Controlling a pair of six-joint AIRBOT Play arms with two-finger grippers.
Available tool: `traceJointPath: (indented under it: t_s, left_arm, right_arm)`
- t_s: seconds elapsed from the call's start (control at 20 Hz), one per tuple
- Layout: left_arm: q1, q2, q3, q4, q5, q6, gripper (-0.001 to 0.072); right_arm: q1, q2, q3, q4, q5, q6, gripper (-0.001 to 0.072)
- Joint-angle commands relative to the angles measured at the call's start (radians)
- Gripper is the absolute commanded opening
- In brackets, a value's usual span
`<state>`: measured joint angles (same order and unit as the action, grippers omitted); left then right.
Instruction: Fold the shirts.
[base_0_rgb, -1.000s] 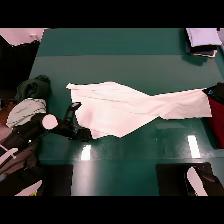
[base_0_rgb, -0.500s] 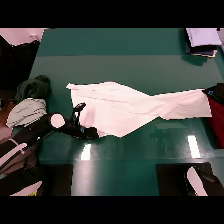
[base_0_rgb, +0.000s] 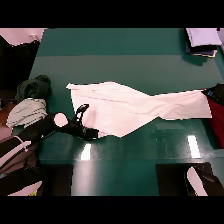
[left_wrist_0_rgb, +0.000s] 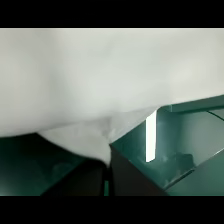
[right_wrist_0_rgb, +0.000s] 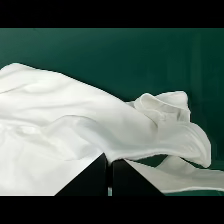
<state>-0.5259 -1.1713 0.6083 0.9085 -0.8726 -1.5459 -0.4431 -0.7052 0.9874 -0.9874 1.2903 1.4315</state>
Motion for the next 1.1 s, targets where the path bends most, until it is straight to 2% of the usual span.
traceJointPath:
  t_s: [0.0,0.2,0.4,0.75,1.05]
  left_arm:
    - [0.002,0.039,0.054,0.073,-0.092,0.008,0.0027]
    - [0.002,0.227,0.184,0.217,-0.218,-0.008,0.0027]
    - [0.002,0.381,0.441,0.383,-0.34,-0.053,0.0027]
    - [0.002,0.402,1.117,0.607,-0.422,-0.054,0.0027]
    - [0.002,0.402,1.459,0.626,-0.443,-0.055,0.0027]
  right_arm:
    - [0.001,0.001,0.001,0.0,0.003,0.0,0.0016]
    - [0.001,0.001,0.026,0.001,0.031,0.0,0.0016]
    - [0.001,0.001,0.203,0.003,0.046,0.001,0.0016]
    - [0.001,0.0,0.673,0.027,0.03,0.001,0.0016]
    - [0.0,-0.008,0.971,0.005,0.022,0.028,0.0016]
